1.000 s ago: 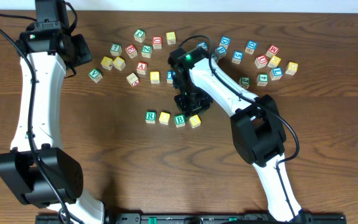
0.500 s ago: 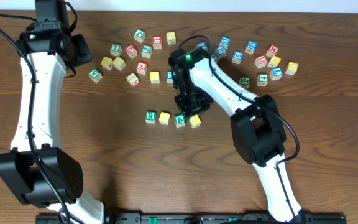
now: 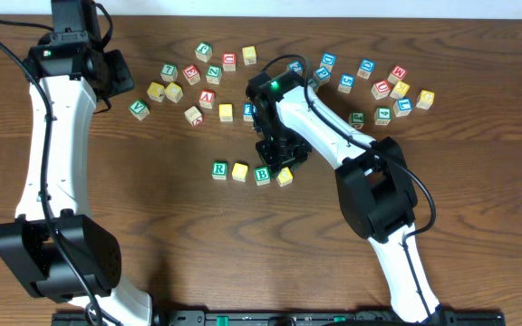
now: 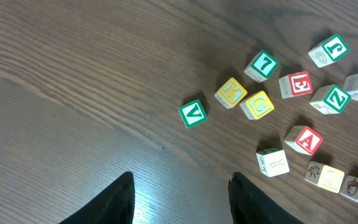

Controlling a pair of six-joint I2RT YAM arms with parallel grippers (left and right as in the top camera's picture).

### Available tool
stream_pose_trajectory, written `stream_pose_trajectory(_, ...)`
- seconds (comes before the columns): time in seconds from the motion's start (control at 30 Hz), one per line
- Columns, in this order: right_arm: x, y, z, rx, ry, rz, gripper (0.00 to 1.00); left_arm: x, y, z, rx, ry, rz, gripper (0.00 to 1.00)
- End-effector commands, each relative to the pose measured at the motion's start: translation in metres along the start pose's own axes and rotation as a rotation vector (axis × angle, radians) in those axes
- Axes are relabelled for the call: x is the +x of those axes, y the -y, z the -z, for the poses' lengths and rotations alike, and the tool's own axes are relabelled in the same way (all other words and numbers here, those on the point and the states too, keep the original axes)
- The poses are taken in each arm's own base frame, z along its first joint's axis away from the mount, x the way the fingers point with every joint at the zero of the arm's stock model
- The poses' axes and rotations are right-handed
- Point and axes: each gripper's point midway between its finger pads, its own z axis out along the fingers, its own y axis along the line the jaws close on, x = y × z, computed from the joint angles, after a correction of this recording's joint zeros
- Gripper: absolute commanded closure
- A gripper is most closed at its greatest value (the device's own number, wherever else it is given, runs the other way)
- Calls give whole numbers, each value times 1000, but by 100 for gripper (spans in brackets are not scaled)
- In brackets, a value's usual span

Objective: Spell out ROBOT
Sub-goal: 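Adjust the held O block's position beside the B block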

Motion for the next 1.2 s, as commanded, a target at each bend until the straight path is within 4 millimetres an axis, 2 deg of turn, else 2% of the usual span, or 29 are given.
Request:
stream_pose_trajectory(0.0, 0, -2, -2, -1, 0, 0, 62, 1, -3, 3, -9, 3, -15, 52)
stream_pose_trajectory(0.27, -4, 5, -2, 37, 19, -89, 71, 1, -3, 3, -10, 3, -15, 52)
stream_pose_trajectory(0.77, -13, 3, -1, 24, 61, -264, 72, 1, -3, 3, -9, 3, -15, 52)
stream_pose_trajectory(0.93, -16, 3, -1, 20, 71, -286, 71, 1, -3, 3, -10, 3, -15, 52)
stream_pose_trajectory(1.07, -19, 2, -1, 16, 82, -295, 59, 1, -3, 3, -10, 3, -15, 52)
stream_pose_trajectory(1.17, -19, 3, 0, 16, 83, -296, 55, 1, -3, 3, -10, 4, -15, 52)
